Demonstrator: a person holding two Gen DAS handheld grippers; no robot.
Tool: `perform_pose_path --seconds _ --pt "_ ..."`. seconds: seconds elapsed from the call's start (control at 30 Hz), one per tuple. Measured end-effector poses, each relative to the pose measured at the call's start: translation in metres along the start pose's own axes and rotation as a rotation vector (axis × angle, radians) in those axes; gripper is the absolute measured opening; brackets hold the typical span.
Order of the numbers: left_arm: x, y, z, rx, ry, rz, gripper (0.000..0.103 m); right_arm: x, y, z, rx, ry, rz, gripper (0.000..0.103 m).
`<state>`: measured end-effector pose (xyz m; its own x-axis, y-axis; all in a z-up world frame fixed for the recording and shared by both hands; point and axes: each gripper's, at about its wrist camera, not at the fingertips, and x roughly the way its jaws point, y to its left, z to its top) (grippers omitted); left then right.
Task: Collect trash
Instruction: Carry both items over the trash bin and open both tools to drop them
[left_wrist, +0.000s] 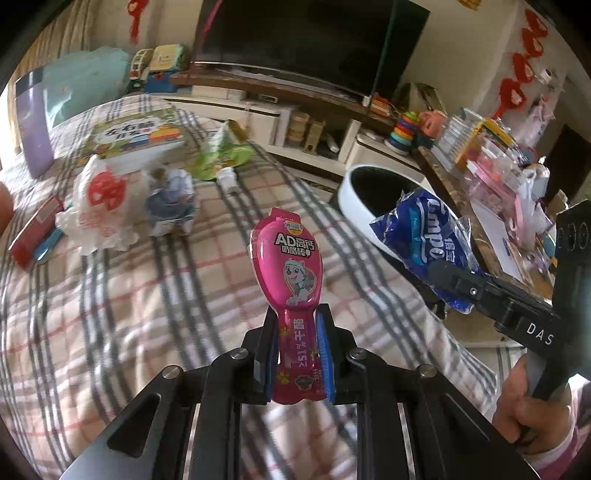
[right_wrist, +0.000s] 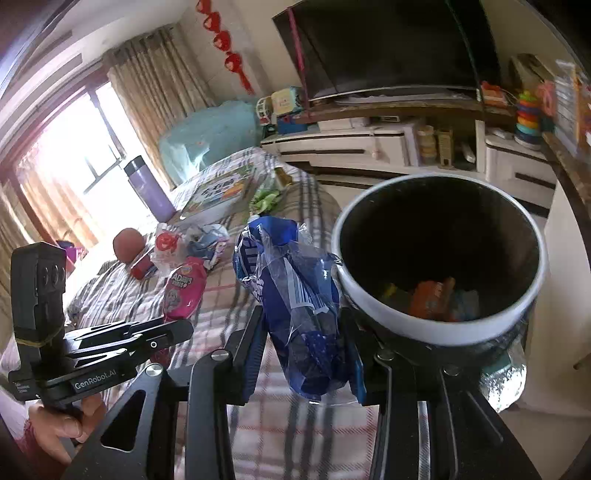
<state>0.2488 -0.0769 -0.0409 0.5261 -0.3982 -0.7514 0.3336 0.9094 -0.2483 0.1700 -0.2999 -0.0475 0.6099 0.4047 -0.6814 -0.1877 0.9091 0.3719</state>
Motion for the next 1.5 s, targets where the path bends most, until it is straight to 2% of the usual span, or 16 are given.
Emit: perform_pose_path --seconds 0.53,1.0,1.5 --pt "0.018 -0.044 0.026 0.098 0.016 -0.051 0.017 -0.033 -0.045 0.006 0.074 -0.076 -0.08 0.039" --pt "0.045 -0.075 0.05 0.156 0.031 -0.069 0.017 -0.034 -0.072 0.017 0.099 -0.07 -0.145 0.039" --pt "0.076 -0.098 0.073 0.193 0.055 -0.065 0.017 -0.022 -0.094 0.034 0.109 -0.056 -0.166 0.039"
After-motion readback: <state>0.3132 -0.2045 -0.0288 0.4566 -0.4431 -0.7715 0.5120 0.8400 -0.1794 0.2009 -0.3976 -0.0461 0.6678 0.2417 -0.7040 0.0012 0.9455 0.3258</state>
